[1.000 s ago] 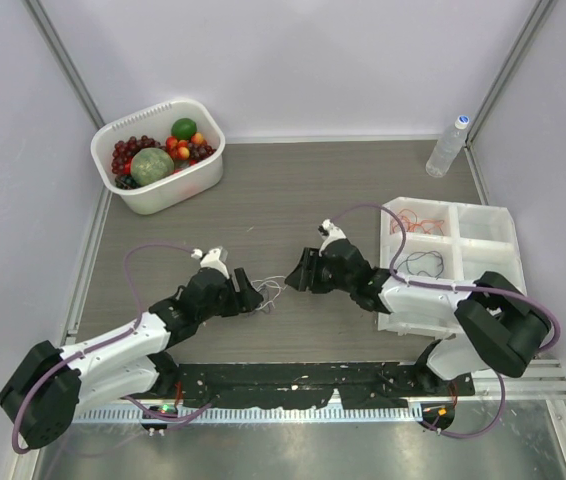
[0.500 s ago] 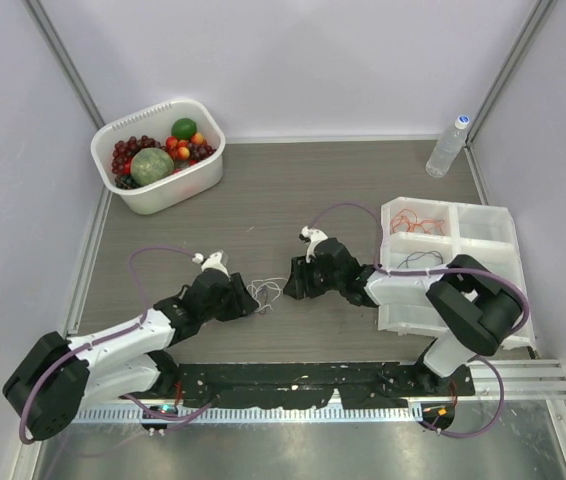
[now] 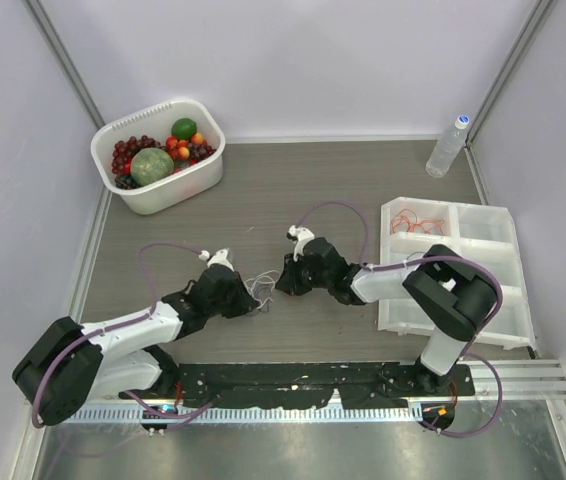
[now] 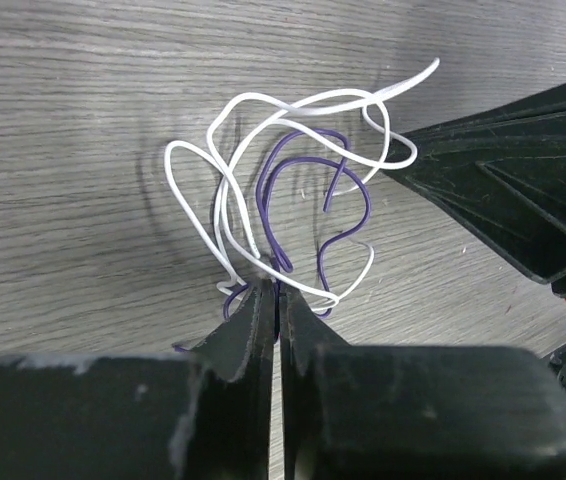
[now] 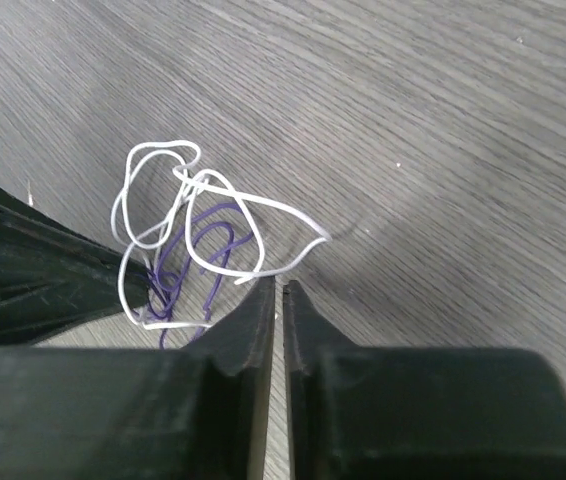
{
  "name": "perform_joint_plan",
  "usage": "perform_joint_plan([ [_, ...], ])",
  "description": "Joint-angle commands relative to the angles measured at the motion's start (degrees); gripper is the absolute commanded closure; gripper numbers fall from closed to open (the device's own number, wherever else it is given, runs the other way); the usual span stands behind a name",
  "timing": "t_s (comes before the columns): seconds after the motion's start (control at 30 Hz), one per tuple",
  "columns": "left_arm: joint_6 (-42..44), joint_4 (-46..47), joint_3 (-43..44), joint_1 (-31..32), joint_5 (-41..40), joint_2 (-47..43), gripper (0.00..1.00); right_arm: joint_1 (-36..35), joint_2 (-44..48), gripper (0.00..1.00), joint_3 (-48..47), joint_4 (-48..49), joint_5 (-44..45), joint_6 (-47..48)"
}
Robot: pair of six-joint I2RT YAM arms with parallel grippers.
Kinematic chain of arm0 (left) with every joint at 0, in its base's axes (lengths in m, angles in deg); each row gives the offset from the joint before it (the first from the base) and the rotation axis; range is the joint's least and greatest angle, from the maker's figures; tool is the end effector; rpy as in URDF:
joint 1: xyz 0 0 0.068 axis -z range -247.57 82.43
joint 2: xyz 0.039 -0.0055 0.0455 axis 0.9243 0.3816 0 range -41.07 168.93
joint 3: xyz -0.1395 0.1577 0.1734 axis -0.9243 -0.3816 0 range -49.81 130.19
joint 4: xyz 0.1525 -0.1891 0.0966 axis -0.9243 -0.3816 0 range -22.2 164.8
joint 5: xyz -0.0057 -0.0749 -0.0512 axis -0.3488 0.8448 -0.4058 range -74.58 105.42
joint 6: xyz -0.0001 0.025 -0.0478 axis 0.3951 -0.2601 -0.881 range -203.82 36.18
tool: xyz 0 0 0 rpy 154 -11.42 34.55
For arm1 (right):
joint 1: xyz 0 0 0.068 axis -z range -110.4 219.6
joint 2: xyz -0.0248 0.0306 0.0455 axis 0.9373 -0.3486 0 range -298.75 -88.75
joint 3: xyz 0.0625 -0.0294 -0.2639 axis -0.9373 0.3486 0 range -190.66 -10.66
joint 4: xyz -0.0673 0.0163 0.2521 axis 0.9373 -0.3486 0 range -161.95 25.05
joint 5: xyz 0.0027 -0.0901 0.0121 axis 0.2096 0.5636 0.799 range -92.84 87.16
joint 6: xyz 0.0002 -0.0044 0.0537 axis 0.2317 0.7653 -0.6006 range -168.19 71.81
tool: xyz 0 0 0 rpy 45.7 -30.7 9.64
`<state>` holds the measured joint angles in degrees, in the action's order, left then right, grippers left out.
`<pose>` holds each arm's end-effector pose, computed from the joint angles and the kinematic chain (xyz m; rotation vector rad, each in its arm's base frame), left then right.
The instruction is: Untangle the cables
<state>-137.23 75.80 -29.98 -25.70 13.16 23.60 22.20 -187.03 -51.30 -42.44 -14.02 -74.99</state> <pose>0.1515 -0.1337 0.1460 -0.2691 2.4547 -0.7446 0.2177 0.2468 0.1373 -0.5326 2.2704 0.9110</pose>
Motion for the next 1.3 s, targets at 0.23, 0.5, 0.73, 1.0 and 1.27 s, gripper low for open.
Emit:
perform_joint_plan([
  [0.23,0.5,-0.8,-0.8,-0.3,-1.8,-7.3,1.0,-0.5,16.3,0.99,10.3,6.8,14.9,-2.9],
  [0.5,0.0,-4.9,-1.1,-0.3,-1.8,-12.5,1.0,-0.5,25.2,0.99,14.3,3.5,16.0,-4.2],
  [0.73,2.1,-10.1,4.0,-0.3,2.0,-15.4,0.97,-0.4,16.0,0.63,6.9,3.4,4.1,-2.2],
  [1.0,2.1,-9.3,4.4,-0.3,4.8,-14.0,0.93,-0.4,3.5,0.53,-1.5,1.0,1.9,5.1],
  [1.27,1.0,-5.1,2.1,-0.3,6.3,-11.3,0.9,-0.5,-2.6,0.52,-3.3,1.8,-0.2,5.2],
])
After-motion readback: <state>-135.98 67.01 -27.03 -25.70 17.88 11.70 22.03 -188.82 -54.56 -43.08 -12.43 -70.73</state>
